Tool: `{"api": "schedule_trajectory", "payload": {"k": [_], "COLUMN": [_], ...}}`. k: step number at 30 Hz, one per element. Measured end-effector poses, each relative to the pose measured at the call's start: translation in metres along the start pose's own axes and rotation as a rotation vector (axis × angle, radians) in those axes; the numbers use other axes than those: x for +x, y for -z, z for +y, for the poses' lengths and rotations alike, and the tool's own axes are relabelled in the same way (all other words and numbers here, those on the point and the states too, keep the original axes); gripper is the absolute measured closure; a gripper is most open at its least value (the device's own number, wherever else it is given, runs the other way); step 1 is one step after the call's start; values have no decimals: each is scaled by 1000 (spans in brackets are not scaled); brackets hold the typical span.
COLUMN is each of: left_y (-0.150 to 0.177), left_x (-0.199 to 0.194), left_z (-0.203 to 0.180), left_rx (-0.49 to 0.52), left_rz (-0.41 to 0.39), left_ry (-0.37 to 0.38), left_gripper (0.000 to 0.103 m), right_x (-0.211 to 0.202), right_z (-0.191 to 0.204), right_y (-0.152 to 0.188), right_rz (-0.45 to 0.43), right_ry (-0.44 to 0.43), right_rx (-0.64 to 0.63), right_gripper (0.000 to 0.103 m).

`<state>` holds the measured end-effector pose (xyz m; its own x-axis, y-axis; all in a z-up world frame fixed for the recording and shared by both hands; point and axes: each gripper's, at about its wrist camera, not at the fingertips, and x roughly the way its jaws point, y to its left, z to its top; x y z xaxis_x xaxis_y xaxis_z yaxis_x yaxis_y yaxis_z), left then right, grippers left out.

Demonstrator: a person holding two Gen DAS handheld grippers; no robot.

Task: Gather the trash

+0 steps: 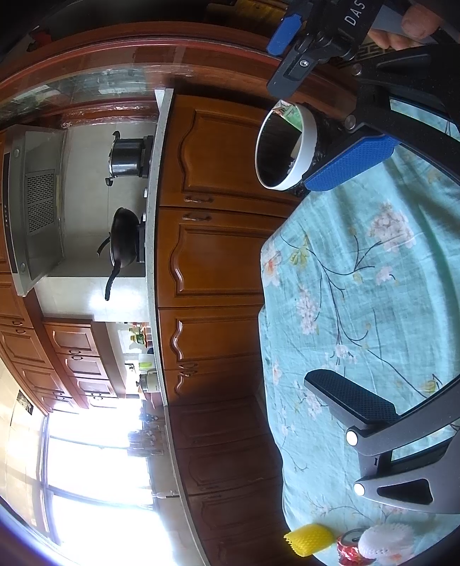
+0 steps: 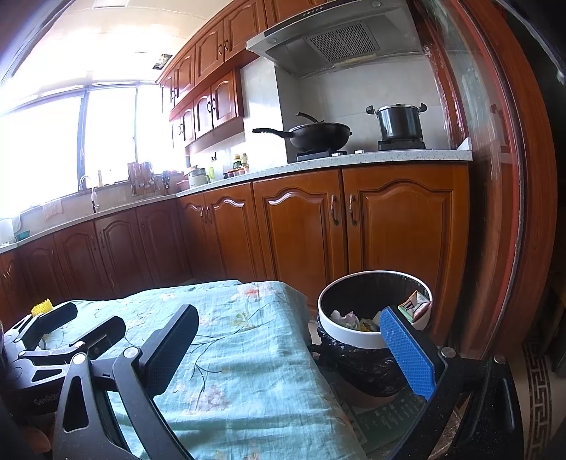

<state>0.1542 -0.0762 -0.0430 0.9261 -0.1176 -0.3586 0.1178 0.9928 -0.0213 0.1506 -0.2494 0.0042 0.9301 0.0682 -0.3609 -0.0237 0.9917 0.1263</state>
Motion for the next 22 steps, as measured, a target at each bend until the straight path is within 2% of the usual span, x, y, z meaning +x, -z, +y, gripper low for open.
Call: {"api": "schedule_trajectory", "payload": {"k": [22], "left_y": [2], "left_x": [1], "left_z": [5], "left_rx": [-11], "left_rz": [18], "left_ry": [7], "left_gripper": [1], "right_x": [5], "right_z": [1], "right_y": [-1], "right_rz": [16], "right_ry": [-8], "right_rx": [7], "right_gripper": [0]}}
